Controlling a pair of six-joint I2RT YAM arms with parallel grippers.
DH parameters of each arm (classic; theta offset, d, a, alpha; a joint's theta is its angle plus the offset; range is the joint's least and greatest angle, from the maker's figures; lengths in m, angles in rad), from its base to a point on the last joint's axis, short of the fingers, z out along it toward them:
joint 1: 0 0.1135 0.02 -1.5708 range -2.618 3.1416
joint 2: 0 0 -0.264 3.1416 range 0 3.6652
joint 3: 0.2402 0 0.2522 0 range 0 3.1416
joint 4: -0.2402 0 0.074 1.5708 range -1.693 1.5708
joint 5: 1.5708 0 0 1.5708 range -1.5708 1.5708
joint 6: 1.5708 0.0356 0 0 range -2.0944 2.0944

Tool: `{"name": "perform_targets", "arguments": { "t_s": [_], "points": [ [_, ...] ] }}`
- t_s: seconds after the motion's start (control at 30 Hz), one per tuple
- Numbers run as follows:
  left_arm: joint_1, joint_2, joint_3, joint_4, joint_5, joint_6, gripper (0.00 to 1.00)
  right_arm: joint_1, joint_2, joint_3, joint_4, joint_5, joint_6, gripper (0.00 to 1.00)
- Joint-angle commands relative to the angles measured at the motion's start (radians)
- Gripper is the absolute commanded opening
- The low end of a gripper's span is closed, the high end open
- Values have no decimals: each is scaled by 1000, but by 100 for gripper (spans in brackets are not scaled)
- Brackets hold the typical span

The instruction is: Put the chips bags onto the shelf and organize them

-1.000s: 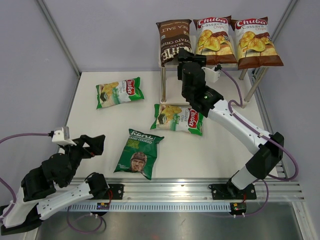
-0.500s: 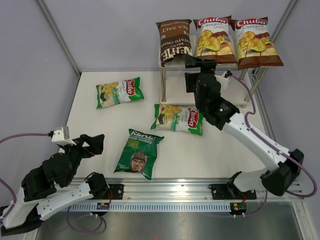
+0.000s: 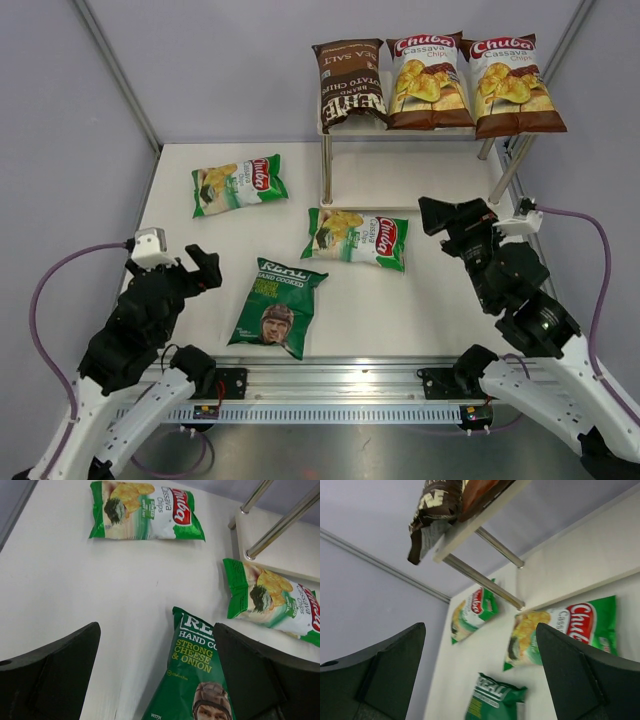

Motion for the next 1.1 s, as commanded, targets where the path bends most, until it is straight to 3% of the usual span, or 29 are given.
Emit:
{"name": "perform_targets", "arguments": {
  "t_s": [0.0,0.03,0.17,0.4,0.5,0.77,0.93,1.07],
  "points": [
    [190,72,-21,156,365,116,99,-3,-67,6,-204,-33,-242,99],
    [218,87,-22,164,445,136,99,-3,-83,-9,-244,-54,-262,100],
    [284,162,-13,167,514,150,99,-3,-155,-38,-345,-73,-307,100],
    [291,204,1,172,671,162,99,-3,-214,-92,-414,-391,-287,99],
    [291,195,-2,180,709,85,99,-3,-210,-87,-421,-529,-296,99],
    [287,263,-131,442,925,-157,99,-3,-394,-152,-437,-469,-241,99],
    [166,414,-146,551,805,-173,99,-3,-356,-84,-494,-401,-232,100],
    [55,573,-128,673,787,-137,99,-3,-289,-29,-534,-395,-255,99]
  ]
}}
